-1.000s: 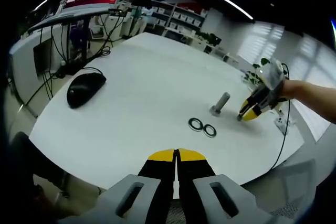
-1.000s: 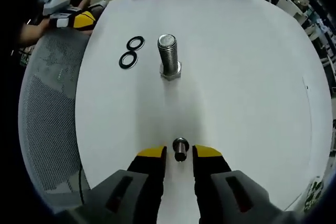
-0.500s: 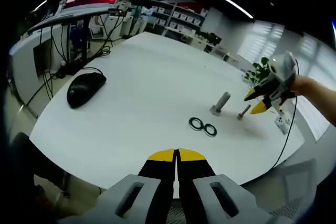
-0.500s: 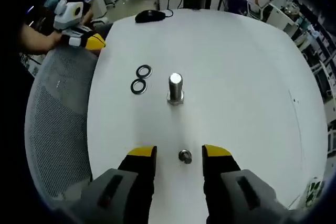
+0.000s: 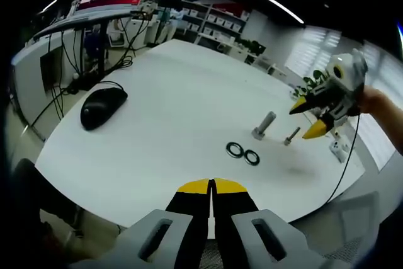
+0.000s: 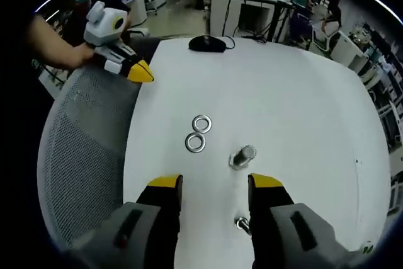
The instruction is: Place the washer onto the threaded stud by aligning its center hole with the stud, sliding it down to the base, and recovering from edge contact or off-axis alignment until the washer reaches the visible bottom stop.
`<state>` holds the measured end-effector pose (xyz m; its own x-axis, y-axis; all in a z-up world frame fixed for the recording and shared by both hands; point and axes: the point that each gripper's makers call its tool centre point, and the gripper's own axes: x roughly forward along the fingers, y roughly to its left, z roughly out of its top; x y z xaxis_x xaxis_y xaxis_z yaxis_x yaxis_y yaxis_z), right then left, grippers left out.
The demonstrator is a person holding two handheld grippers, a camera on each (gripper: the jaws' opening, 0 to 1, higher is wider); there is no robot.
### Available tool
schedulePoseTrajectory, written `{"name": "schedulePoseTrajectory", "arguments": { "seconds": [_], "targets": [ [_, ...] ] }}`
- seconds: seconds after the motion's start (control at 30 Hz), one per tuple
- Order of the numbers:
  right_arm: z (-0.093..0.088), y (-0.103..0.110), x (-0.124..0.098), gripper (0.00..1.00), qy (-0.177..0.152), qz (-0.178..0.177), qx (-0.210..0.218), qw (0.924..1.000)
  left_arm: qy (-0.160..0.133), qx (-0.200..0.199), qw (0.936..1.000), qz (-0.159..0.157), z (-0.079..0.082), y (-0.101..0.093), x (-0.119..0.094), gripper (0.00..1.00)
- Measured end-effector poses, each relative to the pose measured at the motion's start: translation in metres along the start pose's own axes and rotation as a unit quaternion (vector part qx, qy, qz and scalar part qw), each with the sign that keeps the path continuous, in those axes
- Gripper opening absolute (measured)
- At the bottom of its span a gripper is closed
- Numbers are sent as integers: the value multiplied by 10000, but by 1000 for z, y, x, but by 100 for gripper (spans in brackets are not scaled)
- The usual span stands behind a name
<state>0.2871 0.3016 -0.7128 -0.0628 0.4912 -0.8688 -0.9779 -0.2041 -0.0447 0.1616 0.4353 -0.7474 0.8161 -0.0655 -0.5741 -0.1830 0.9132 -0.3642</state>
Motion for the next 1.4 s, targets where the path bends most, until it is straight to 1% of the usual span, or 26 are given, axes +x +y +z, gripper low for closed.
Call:
{"name": "schedulePoseTrajectory", "arguments": {
  "seconds": [0.07,0.2,0.33,0.43,0.5,0.6,0.7,0.73,0.9,0.97,1.03,1.1,1.2,1.23,1.37,1.4],
  "targets": [
    [6,7,5,44,4,98,-125,9999,-8,3,10000,1,0,0,0,0],
    [12,15,18,44,59,229,-254,9994,-19,-1,10000,4,1,0,0,0],
    [18,21,33,44,81,329,-293,9990,-29,-6,10000,7,1,0,0,0],
    [23,27,49,44,80,354,-290,9989,-35,0,10000,9,1,0,0,0],
    [22,32,60,43,108,498,-189,9985,-42,-1,10000,7,1,0,0,0],
    [15,31,75,43,283,518,-159,9981,-40,5,10000,7,1,0,0,0],
    [13,31,81,42,337,549,-175,9978,-54,2,10000,5,2,0,0,0],
    [9,30,84,42,456,568,-205,9971,-58,2,10000,4,2,0,0,0],
    [-1,26,95,41,745,571,-361,9949,-79,15,10000,2,3,0,0,0],
    [-5,25,98,40,867,565,-486,9934,-80,18,10000,1,3,0,0,0],
    [-2,22,100,38,800,507,-611,9936,-85,9,10000,2,3,0,0,0],
    [-1,23,99,37,814,515,-540,9939,-87,4,10000,2,3,1,0,0],
    [3,27,101,36,783,560,-702,9929,-86,3,10000,3,3,1,0,0],
    [3,28,101,35,816,626,-847,9911,-87,3,10000,5,3,0,0,0],
    [6,25,103,26,888,588,-835,9908,-88,-7,10000,4,3,0,0,0],
    [7,25,103,25,897,577,-841,9907,-93,-10,10000,1,3,0,0,0]
  ]
}}
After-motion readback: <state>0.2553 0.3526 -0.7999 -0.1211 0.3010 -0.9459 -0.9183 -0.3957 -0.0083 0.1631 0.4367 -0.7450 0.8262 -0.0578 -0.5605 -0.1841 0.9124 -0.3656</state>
